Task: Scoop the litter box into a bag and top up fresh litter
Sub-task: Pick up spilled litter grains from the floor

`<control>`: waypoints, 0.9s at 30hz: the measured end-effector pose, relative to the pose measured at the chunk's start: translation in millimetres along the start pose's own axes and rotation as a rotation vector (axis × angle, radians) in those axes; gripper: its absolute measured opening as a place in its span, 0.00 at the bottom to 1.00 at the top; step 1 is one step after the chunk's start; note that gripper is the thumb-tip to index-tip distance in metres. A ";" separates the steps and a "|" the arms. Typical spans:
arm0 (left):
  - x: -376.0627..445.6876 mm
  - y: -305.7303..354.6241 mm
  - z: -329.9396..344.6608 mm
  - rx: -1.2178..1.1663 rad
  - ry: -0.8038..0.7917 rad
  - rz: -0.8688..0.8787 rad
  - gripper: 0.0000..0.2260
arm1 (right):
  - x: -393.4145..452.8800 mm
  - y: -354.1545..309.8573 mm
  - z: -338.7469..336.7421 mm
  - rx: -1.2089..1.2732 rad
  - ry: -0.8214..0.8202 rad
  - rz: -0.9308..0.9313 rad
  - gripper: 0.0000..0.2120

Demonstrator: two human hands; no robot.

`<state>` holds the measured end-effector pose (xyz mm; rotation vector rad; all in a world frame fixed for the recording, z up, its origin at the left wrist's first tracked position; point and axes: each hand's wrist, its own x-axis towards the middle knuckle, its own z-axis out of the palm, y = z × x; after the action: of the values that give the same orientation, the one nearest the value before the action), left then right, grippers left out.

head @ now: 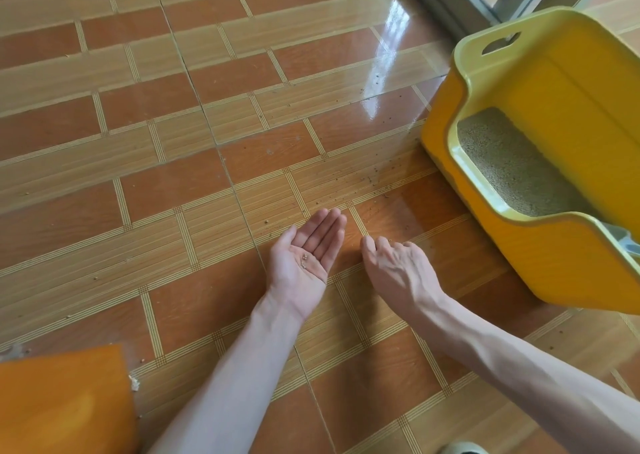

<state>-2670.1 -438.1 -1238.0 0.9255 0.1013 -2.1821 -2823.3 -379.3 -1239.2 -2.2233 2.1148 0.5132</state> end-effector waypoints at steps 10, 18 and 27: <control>-1.4 1.3 -1.4 -0.002 0.019 0.010 0.24 | 5.3 1.3 -11.6 0.346 0.073 0.089 0.10; 9.4 -5.9 2.3 -0.004 0.009 -0.046 0.23 | 7.3 -37.6 -47.6 0.598 0.339 -0.065 0.11; 10.8 -2.3 -0.5 0.054 0.008 -0.004 0.23 | 6.0 -22.4 -42.7 0.503 0.508 -0.143 0.08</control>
<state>-2676.4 -442.9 -1245.8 0.9645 0.0487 -2.1945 -2792.1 -393.9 -1204.9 -2.3162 1.9368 -0.5890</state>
